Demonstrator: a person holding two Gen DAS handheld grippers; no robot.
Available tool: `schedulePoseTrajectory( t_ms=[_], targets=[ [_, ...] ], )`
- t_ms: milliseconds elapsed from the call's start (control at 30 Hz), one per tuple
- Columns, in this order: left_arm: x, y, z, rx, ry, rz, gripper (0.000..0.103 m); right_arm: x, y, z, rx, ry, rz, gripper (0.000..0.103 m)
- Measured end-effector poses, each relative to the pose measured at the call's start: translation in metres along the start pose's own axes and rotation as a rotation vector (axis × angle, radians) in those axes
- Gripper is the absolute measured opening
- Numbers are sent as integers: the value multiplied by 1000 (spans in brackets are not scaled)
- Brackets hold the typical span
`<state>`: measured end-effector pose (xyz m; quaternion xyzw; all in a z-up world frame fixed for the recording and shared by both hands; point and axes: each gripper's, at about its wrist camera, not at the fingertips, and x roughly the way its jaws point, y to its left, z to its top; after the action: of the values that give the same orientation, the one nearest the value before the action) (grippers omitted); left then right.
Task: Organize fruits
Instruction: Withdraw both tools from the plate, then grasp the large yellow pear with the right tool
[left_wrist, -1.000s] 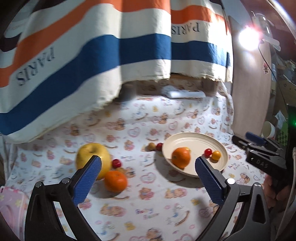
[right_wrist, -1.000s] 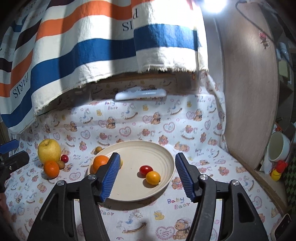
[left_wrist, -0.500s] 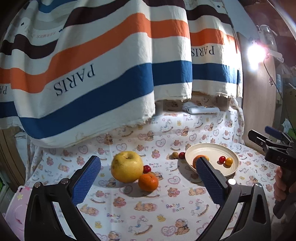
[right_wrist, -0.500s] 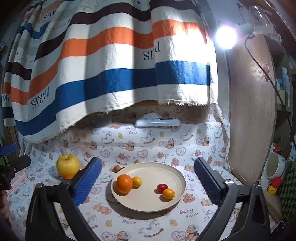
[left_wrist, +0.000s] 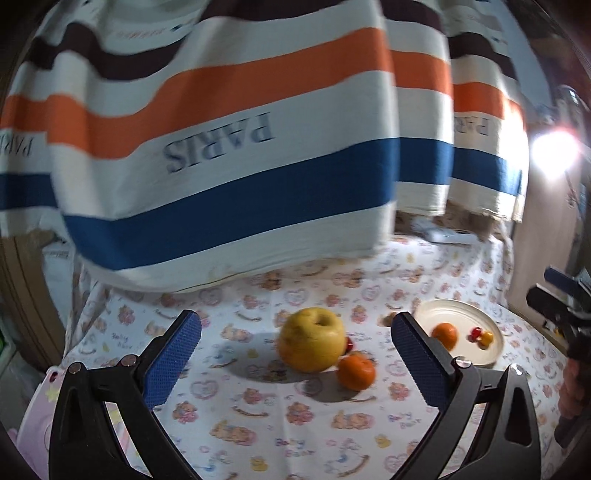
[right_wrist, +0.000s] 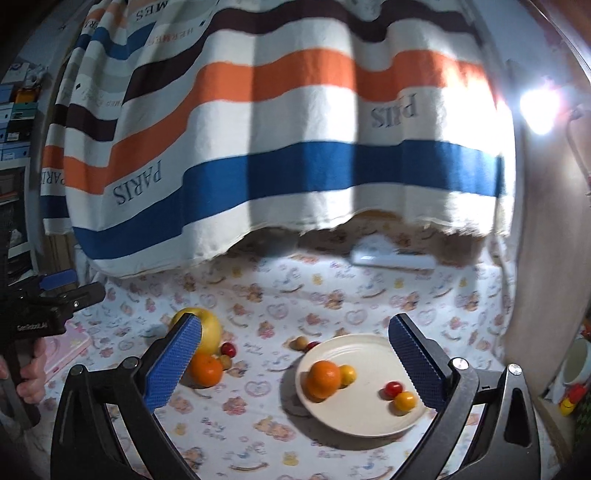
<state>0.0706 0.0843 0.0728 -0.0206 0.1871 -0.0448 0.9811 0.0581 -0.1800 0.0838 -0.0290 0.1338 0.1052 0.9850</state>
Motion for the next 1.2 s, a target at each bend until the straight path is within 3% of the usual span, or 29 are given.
schedulePoseTrajectory(
  t_ms=[167, 367, 667, 800, 933, 1100, 1200],
  targets=[
    [6, 31, -9, -51, 16, 62, 102, 45, 21, -3, -27, 162, 150, 102],
    [14, 50, -13, -60, 28, 88, 102, 107, 61, -14, -154, 334, 247, 102],
    [37, 71, -26, -96, 113, 134, 102, 176, 118, -26, -513, 426, 393, 102],
    [47, 71, -31, -95, 142, 140, 102, 194, 133, -34, -626, 435, 420, 102],
    [52, 68, -33, -83, 157, 141, 102, 216, 133, -36, -524, 500, 405, 102],
    [48, 72, -31, -101, 139, 141, 102, 226, 124, -29, -415, 513, 370, 102],
    [47, 76, -29, -119, 135, 147, 102, 242, 115, -21, -319, 578, 363, 102]
  ],
)
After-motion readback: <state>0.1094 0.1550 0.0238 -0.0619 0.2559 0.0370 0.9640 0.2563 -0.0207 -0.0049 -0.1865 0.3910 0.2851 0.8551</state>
